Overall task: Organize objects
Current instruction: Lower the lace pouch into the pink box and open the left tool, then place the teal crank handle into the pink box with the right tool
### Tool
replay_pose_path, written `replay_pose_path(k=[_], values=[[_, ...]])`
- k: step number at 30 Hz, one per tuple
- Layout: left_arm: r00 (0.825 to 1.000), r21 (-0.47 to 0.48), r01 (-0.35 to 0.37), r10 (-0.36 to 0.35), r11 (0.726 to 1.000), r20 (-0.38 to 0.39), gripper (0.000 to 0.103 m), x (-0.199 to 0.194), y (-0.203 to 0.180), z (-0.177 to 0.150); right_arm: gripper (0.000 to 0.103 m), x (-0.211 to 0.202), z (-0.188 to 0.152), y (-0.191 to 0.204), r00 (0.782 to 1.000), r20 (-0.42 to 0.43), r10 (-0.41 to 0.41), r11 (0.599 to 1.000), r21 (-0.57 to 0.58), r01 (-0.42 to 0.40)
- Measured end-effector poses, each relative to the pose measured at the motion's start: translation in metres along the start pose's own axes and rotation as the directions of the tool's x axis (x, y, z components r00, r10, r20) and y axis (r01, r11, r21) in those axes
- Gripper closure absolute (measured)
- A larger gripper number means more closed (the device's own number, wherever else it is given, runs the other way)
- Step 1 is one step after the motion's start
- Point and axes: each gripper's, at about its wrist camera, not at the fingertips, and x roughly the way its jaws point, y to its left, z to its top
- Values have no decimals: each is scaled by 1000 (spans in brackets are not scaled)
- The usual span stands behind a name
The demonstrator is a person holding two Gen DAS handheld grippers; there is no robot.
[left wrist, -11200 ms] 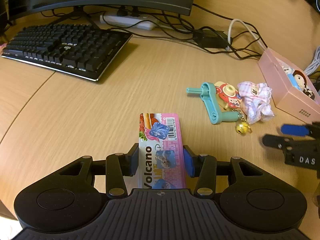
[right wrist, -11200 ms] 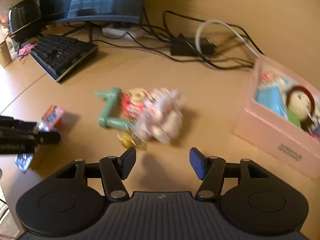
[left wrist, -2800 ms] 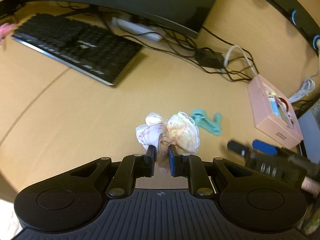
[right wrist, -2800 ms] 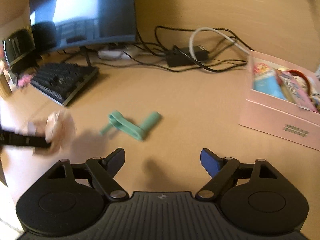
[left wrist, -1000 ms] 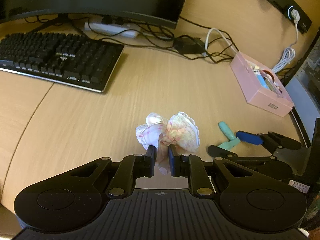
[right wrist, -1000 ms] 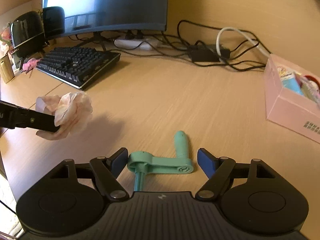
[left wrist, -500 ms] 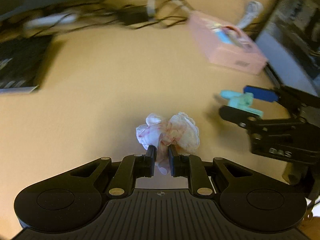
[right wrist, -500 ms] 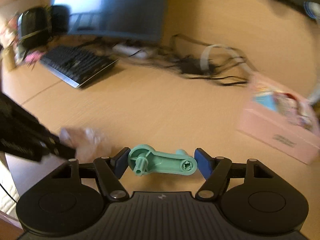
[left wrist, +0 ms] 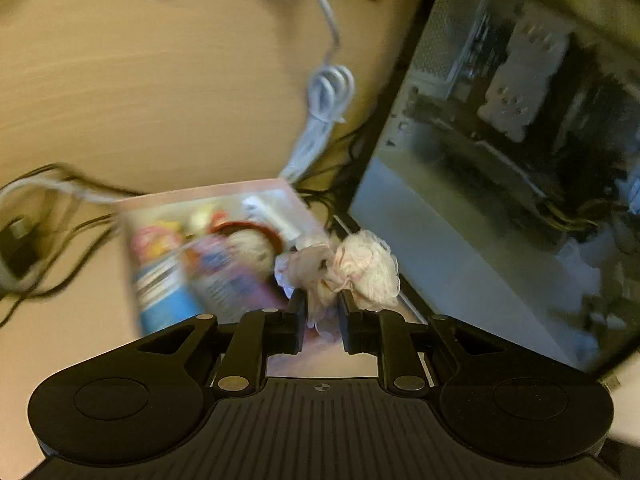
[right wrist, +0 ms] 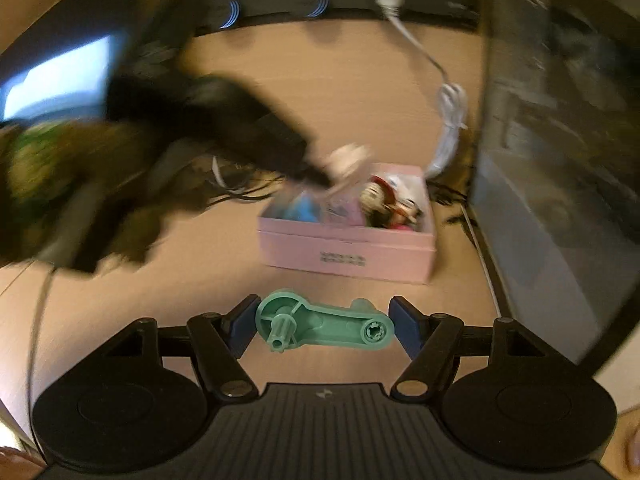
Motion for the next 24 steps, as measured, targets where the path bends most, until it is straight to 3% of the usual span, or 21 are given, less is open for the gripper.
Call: replay_pose_path(k=[2,4,7,11,16,19,22,23,24], values=[[997,32,-44,46,999,-67,81,34,-9,9,33,0,-4,-11,1000,-15,9,1000,25,-9],[982,76,-103,114,992,-154,81,59,-13,10,33,2,-10,-17,999,-33,19,1000,24,-18],[988,40,-117,120,992,-100,81,60,-9,6,33,5,-14,-22,998,-52,41,999,21,-40],[997,-128,-52,58,990,41,81,21,10,4,33,8,-14,-29,998,-45,48,999,27,-47],[986,-233,-72,105,970,129,81,-36,39,-15,33,22,20,-32,999,34,1,1000,17,-1],[985,-287,-89,127,954,117,81,-62,63,-40,33,37,55,-28,992,119,-45,999,-2,45],[986,-356,-118,152,927,68,81,-76,86,-72,33,66,88,-25,969,217,-118,993,0,121],[987,-376,-127,156,918,47,81,-78,92,-80,29,78,95,-26,959,242,-146,989,21,145],[986,-387,-139,162,912,28,81,-82,97,-86,18,91,99,-28,955,253,-153,988,40,148]])
